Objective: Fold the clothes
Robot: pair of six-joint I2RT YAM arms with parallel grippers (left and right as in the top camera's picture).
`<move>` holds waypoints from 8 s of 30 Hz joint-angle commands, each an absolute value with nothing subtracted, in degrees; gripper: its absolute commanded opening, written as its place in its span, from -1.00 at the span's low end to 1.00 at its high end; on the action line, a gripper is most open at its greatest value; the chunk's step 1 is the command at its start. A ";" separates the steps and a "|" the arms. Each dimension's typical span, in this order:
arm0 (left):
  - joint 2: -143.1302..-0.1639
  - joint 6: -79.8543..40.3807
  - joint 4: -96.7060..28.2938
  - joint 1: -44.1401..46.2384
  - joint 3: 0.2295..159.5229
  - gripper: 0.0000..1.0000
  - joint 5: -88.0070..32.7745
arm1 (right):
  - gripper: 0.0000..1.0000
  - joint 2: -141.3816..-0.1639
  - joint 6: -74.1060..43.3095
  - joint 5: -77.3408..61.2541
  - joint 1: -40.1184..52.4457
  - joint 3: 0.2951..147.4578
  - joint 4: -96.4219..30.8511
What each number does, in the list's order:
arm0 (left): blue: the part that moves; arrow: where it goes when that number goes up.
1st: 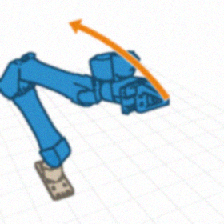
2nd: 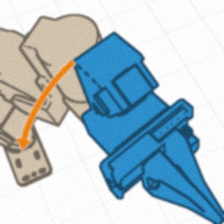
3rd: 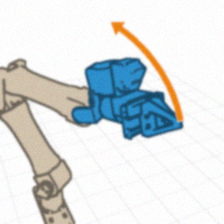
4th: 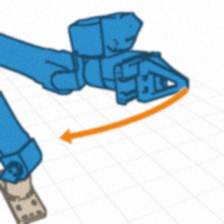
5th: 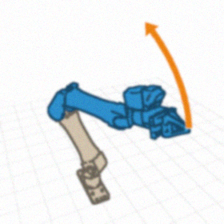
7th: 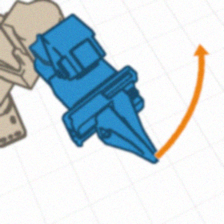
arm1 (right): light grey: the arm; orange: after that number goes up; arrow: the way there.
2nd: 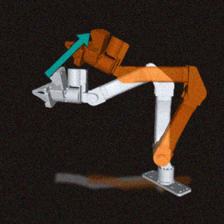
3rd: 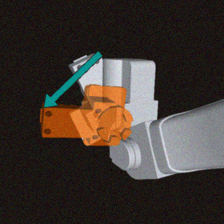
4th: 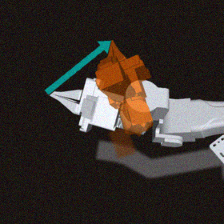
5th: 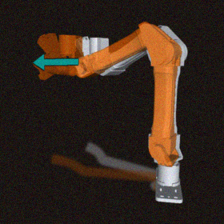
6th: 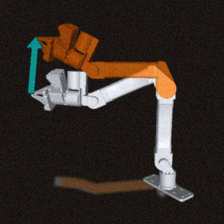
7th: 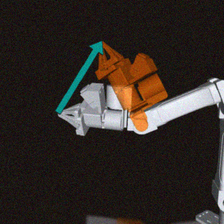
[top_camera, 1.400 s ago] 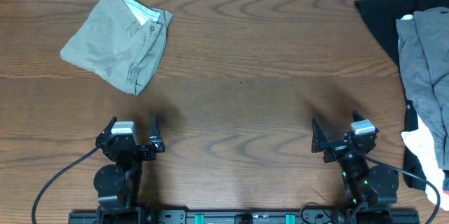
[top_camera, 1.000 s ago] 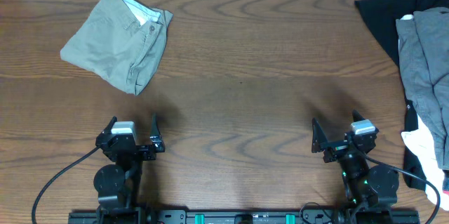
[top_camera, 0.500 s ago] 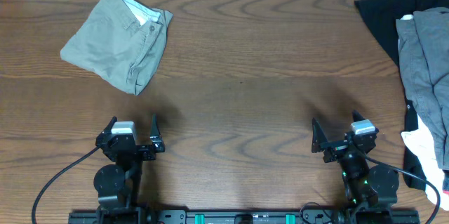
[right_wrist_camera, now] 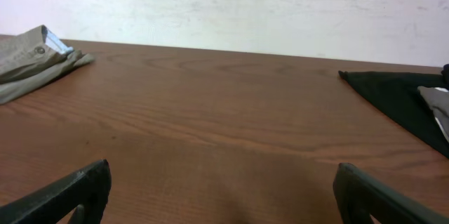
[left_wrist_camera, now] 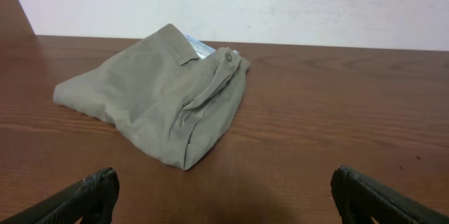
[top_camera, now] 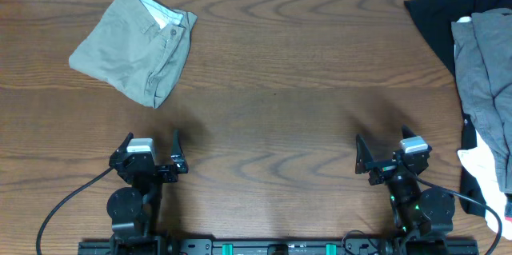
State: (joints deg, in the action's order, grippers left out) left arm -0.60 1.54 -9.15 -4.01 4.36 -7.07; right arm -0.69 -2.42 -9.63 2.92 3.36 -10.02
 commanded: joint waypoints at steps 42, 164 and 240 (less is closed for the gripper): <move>-0.62 1.69 -9.54 -3.77 2.87 0.96 -6.59 | 0.99 -0.38 -2.96 -10.11 3.40 3.14 -10.02; -3.55 -3.95 -3.92 -3.79 11.42 0.96 -15.40 | 0.98 -1.02 -6.07 -14.00 3.40 5.82 6.33; -70.37 -4.60 -39.81 -3.77 69.08 0.96 -21.85 | 0.74 -101.34 -10.70 23.29 -47.62 71.02 -51.07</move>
State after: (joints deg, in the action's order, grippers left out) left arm -70.72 -4.32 -40.01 -3.95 67.66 -21.17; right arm -99.18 -9.89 22.17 -47.35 70.24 -51.31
